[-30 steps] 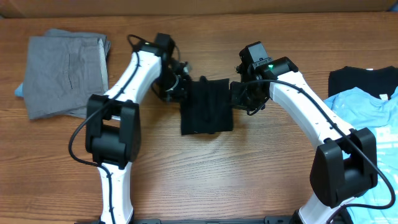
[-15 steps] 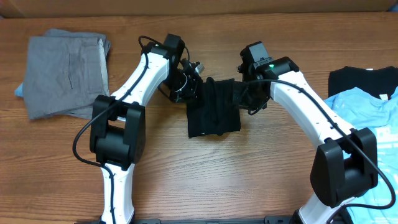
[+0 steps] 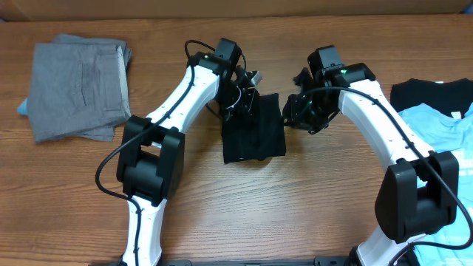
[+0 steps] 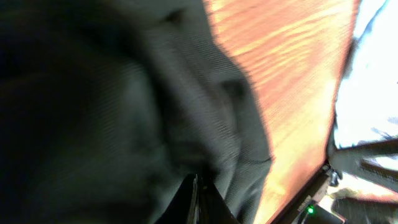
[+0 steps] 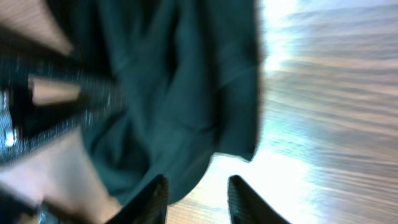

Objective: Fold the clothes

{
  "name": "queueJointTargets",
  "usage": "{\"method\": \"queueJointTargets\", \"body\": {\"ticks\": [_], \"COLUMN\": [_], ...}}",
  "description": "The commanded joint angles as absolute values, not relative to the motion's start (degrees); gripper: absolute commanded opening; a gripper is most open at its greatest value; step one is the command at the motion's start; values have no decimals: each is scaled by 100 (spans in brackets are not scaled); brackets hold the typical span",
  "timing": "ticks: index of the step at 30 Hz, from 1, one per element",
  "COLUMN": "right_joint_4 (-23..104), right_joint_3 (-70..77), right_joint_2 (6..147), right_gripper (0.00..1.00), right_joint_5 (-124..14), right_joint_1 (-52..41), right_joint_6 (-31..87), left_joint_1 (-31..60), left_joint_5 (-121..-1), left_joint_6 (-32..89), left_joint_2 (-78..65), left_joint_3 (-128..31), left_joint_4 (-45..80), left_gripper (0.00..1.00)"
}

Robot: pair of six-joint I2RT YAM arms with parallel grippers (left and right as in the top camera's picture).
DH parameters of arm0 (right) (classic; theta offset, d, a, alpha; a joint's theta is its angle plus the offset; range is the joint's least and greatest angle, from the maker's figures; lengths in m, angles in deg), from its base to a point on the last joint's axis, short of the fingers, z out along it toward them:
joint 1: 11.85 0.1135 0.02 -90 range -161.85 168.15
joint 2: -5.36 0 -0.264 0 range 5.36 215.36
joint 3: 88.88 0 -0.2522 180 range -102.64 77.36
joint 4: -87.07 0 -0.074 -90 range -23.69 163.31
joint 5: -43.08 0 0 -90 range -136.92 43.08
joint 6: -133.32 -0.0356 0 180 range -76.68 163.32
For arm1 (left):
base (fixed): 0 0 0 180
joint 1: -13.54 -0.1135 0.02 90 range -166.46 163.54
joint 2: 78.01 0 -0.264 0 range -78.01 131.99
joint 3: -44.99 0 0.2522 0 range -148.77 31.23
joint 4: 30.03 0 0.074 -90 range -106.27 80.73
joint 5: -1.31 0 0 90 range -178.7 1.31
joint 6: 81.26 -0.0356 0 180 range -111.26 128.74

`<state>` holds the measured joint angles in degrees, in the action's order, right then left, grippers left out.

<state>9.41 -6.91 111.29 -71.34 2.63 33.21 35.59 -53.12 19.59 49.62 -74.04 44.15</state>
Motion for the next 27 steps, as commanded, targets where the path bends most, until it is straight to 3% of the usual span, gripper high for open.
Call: {"method": "queueJointTargets", "body": {"ticks": [1,4,8,14,21,24,27], "right_joint_4": [862,956,1332,1625,1819,1813,1819], "right_joint_3": [-713,-713,-713,-710,-614,-595,-597], "right_joint_2": [11111,11111,11113,11113,11271,11330,11279], "right_gripper": [40,51,56,56,64,54,54], "right_joint_5": [-7878,-7760,-6752,-5976,-5283,-5198,-4815], "right_joint_1": [569,973,1495,1954,2204,2254,2193], "right_joint_6": [4339,4484,3953,3537,3539,3531,3194], "left_joint_1": [3032,2603,2140,1908,1989,2112,2321], "left_joint_5": [-5852,-5865,-5852,-6379,-6300,-5852,-5666], "left_joint_6": [2092,1937,1708,989,947,775,764], "left_joint_2": [4822,4781,4781,4789,4789,4792,4792], "left_joint_3": [-7879,-8211,-8497,-8401,-7802,-7428,-7055], "left_joint_4": [4680,4942,5353,6225,6026,5736,5390], "left_gripper": [13,27,36,21,27,28,27]}}
